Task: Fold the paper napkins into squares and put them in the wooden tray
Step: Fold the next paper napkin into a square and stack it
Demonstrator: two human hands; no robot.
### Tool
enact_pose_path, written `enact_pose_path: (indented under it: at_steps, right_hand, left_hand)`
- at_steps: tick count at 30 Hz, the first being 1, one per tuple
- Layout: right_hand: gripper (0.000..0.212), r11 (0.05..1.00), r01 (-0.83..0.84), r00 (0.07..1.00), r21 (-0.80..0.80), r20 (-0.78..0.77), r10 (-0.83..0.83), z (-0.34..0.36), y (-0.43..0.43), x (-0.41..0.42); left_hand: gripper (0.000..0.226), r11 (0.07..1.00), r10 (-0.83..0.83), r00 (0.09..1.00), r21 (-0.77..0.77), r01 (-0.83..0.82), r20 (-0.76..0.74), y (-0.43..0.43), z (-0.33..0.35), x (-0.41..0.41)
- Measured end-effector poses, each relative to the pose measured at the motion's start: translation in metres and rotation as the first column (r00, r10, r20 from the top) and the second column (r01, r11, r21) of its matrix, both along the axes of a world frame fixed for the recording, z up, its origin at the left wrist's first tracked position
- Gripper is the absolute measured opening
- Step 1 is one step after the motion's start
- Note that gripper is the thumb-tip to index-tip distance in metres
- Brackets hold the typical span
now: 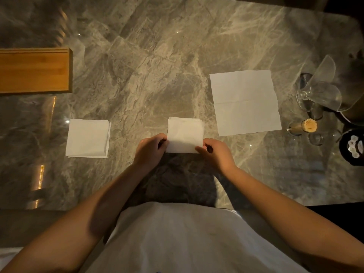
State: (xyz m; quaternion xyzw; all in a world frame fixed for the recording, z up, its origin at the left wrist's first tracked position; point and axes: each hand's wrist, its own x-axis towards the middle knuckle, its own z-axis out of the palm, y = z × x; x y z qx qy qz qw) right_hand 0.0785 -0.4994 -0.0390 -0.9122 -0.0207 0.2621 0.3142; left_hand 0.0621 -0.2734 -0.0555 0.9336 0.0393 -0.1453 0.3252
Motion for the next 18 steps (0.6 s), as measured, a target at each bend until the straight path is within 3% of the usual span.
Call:
enact_pose_path:
  at_steps: [10,18]
  right_hand:
    - [0.034,0.999,0.030,0.999,-0.037,-0.023,-0.031,-0.002,0.000,0.003]
    - [0.028,0.996,0.029,0.998,-0.087,-0.053,-0.034,-0.004,0.003,0.008]
  left_hand:
    - [0.022,1.000,0.007,1.000,-0.015,-0.007,-0.027,-0.001,0.001,0.004]
    - [0.039,0.995,-0.104,0.991,-0.008,0.104,-0.078,0.005,0.000,0.010]
